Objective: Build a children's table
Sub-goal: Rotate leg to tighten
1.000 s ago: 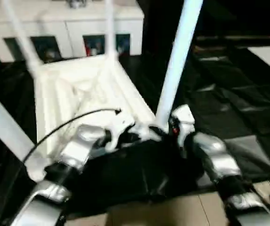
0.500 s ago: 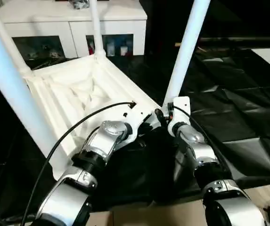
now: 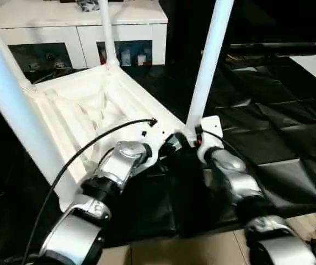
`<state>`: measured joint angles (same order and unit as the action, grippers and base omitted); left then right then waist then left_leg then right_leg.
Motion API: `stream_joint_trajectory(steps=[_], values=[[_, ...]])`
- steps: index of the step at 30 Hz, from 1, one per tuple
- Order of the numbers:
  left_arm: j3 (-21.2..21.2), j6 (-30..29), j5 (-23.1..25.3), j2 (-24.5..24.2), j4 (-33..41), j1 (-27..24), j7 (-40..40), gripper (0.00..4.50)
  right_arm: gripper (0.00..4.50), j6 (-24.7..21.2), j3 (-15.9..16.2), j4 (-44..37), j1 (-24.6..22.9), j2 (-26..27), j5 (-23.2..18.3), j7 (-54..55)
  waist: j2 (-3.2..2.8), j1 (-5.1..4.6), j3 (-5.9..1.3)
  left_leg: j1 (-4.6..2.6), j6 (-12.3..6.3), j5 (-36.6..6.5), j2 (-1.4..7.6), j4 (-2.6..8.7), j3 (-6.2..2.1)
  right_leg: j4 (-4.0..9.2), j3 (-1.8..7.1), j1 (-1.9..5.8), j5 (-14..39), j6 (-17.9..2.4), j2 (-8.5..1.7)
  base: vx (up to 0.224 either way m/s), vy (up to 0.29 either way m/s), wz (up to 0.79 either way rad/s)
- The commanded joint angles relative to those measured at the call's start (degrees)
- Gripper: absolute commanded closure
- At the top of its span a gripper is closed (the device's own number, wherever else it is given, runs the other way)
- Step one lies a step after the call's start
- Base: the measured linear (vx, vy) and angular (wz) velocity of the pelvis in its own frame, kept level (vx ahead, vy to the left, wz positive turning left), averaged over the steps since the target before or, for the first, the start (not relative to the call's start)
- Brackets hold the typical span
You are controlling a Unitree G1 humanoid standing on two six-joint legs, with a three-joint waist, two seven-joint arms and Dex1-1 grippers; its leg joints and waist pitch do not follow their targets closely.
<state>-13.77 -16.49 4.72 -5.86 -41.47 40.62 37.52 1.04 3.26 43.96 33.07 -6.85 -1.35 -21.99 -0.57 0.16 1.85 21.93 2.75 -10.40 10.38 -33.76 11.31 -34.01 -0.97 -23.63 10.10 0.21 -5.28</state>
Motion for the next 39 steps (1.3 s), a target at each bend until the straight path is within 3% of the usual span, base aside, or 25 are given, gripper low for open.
stream_joint_trajectory(steps=[1, 3, 4, 5, 6, 7, 12, 14, 19, 26, 28, 31, 39], values=[[-0.24, 1.31, -0.68, -1.16, -1.09, -2.50, 1.82, 4.50, 0.06, 2.46, 2.22, -3.17, -0.40, -0.61, 0.71, -4.99, 0.89, 0.62, -3.09, -0.32, -4.73, -13.70, 1.99, 4.00, -0.91, 4.13, 0.92, 2.59, 10.82, -11.73, -2.15, 0.000, 0.000, 0.00], [-1.40, 4.25, -1.47, -3.91, 2.28, -4.62, 7.92, 4.50, 0.06, 3.63, 2.89, -6.27, -2.52, -4.99, -1.16, -14.85, 0.91, 0.70, -3.03, -0.18, -5.81, -12.99, 2.00, 3.93, -0.90, 4.06, 0.83, 2.73, 9.93, -12.14, -2.20, 0.000, 0.000, 0.00], [-1.40, 4.25, -1.47, -3.91, 2.28, -4.62, 7.92, 4.50, 0.06, 3.63, 2.89, -6.27, -2.52, -4.99, -1.16, -14.85, 0.96, 0.71, -3.13, -0.15, -6.28, -12.85, 2.01, 3.85, -0.94, 3.94, 0.80, 2.92, 9.44, -12.26, -2.18, 0.000, 0.000, 0.00], [-1.83, 5.13, -2.35, -5.35, 4.66, -5.87, 11.23, 4.50, 0.06, 3.39, 3.03, -8.09, -3.69, -6.98, -2.70, -19.25, 0.79, 0.70, -3.00, -0.34, -6.59, -12.95, 2.12, 3.90, -0.83, 4.05, 0.85, 2.53, 9.84, -12.75, -2.15, 0.000, 0.000, 0.00], [-1.95, 5.19, -3.65, -6.45, 7.35, -7.05, 14.18, 4.50, 0.06, 2.69, 3.02, -9.94, -4.81, -8.42, -4.53, -22.91, 0.96, 0.83, -3.06, -0.34, -7.03, -12.83, 2.26, 3.82, -0.85, 3.91, 0.86, 2.78, 9.37, -13.21, -2.21, 0.000, 0.000, 0.00], [-2.01, 4.96, -4.68, -7.26, 9.59, -7.98, 16.37, 4.50, 0.06, 2.46, 3.06, -11.12, -5.58, -9.49, -5.69, -25.36, 0.72, 0.99, -2.90, -0.44, -7.10, -13.28, 2.49, 3.98, -0.89, 3.93, 0.88, 2.63, 9.91, -13.63, -2.28, 0.000, 0.000, 0.00], [-2.69, 3.37, -7.38, -9.85, 16.45, -10.83, 22.23, 4.50, 0.06, 3.03, 2.87, -12.20, -6.78, -11.79, -6.55, -28.59, 0.68, 1.26, -2.84, -0.88, -5.41, -14.57, 2.59, 4.16, -0.70, 4.00, 0.90, 2.14, 11.83, -13.91, -2.01, 0.000, 0.000, 0.00], [-3.06, 2.42, -8.28, -11.25, 19.11, -12.28, 24.59, 4.50, 0.06, 3.20, 3.26, -12.50, -7.38, -12.94, -6.44, -30.38, 0.57, 1.67, -2.89, -0.81, -5.17, -13.74, 2.72, 4.26, -0.79, 3.74, 0.98, 2.33, 10.99, -13.74, -2.14, 0.000, 0.000, 0.00], [-2.82, 2.55, -8.19, -11.74, 19.60, -12.79, 25.01, 4.50, 0.06, 1.55, 4.55, -14.00, -8.81, -13.80, -7.01, -35.03, 0.80, 1.87, -2.95, -0.76, -5.85, -11.92, 2.45, 3.94, -0.56, 3.58, 1.02, 2.45, 8.61, -13.69, -2.04, 0.000, 0.000, 0.00], [-2.65, 0.70, -8.53, -12.45, 22.40, -13.51, 25.78, 4.50, 0.22, 0.49, 4.66, -14.21, -9.42, -13.76, -7.92, -36.64, 0.72, 1.83, -2.93, -0.74, -5.84, -11.65, 2.50, 3.94, -0.64, 3.59, 1.00, 2.43, 9.94, -13.44, -2.12, 0.000, 0.000, 0.00], [-2.60, 0.66, -8.53, -12.41, 22.34, -13.40, 25.87, 4.50, 0.56, 0.45, 4.27, -13.95, -9.19, -13.56, -8.24, -36.56, 0.63, 1.81, -2.96, -0.73, -5.90, -11.14, 2.42, 3.91, -0.61, 3.55, 0.98, 2.41, 9.31, -13.54, -2.00, 0.000, 0.000, 0.00], [-2.67, 0.64, -8.48, -12.48, 22.39, -13.37, 26.02, 4.50, 0.64, 0.36, 3.77, -14.44, -9.22, -13.44, -8.76, -36.97, 0.60, 1.87, -2.99, -0.76, -5.99, -10.80, 2.40, 3.82, -0.59, 3.45, 0.97, 2.43, 8.33, -13.79, -2.00, 0.000, 0.000, 0.00], [-2.62, 0.14, -8.07, -12.63, 22.74, -13.44, 26.26, 4.50, 1.45, 0.20, 4.08, -14.96, -9.37, -13.32, -9.05, -37.21, 0.62, 1.94, -3.14, -0.73, -6.59, -9.42, 2.34, 3.60, -0.59, 3.16, 0.91, 2.62, 6.29, -14.35, -2.01, 0.000, 0.000, 0.00]])
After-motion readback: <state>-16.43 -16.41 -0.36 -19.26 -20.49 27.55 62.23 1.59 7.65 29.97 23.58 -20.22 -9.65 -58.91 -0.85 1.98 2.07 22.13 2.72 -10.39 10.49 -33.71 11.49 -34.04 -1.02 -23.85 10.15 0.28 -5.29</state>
